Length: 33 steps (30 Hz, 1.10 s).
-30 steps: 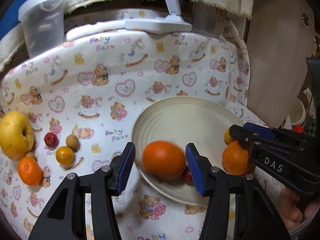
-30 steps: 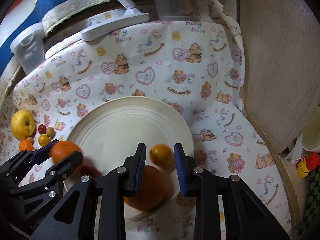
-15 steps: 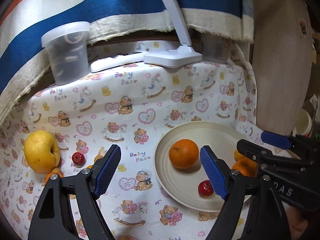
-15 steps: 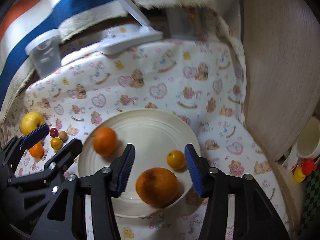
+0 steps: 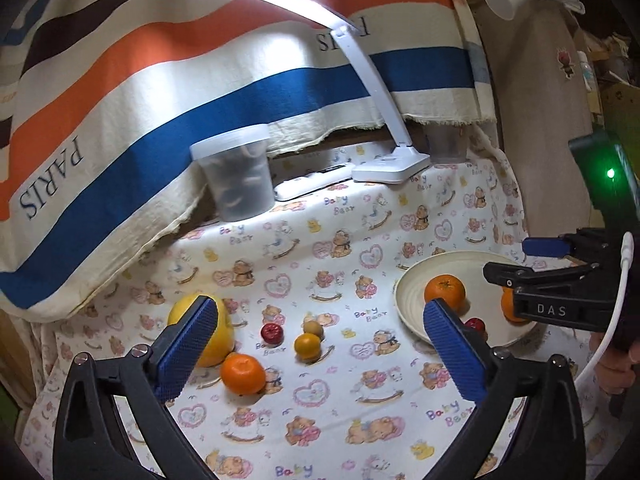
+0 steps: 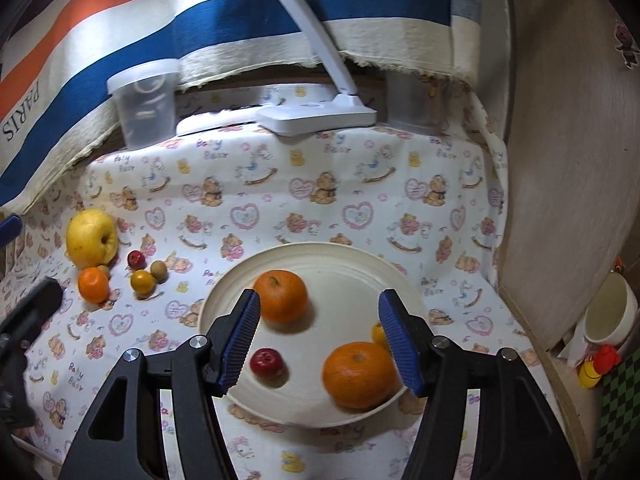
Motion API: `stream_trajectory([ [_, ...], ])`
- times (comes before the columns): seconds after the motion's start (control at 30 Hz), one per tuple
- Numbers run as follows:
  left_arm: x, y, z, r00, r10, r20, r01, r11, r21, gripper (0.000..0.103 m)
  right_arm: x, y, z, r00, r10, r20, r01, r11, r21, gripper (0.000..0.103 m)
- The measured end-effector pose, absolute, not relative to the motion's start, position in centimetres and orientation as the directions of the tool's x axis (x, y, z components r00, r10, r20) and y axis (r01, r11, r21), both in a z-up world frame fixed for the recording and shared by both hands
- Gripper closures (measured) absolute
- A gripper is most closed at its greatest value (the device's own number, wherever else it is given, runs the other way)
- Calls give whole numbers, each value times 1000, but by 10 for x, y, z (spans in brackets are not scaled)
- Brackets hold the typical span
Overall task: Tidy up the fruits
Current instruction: 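Withdraw the left tool and move it to a mandarin beside the grapefruit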
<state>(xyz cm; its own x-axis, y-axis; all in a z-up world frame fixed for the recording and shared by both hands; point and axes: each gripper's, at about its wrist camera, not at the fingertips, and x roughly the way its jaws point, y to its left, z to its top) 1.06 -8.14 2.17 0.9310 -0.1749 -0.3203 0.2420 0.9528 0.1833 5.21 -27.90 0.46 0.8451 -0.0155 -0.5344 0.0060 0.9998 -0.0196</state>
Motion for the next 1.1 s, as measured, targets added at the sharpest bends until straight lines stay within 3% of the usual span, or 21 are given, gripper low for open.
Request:
stream_trajectory([
  [0.13,15,-61,17,932,-174,-317,221,968,120,1,47,-274,3,866,-44,-499,33,999,-31,40],
  [0.4,45,-23,1,904,-87,-419,117,992,45,1,44,-289,8,877,-17,-480,59,996,72,40],
  [0.53,60,-4,-7,860,-103,-500,91,995,-49,13,48,-282,2,872,-51,-487,63,998,9,40],
  [0.7,72,14,-14,844,-98,-528,53,994,-99,24,50,-273,-4,865,-41,-499,35,999,-22,40],
  [0.87,86,19,-26,811,-123,-572,85,992,-92,52,50,-271,-5,865,-41,-500,33,999,-26,40],
  [0.93,91,17,-34,793,-113,-599,86,994,-75,53,52,-272,-7,861,-40,-507,33,999,-22,40],
  [1.1,100,20,-41,752,-189,-631,109,981,-163,54,53,-273,-8,858,-41,-513,37,999,-18,40],
])
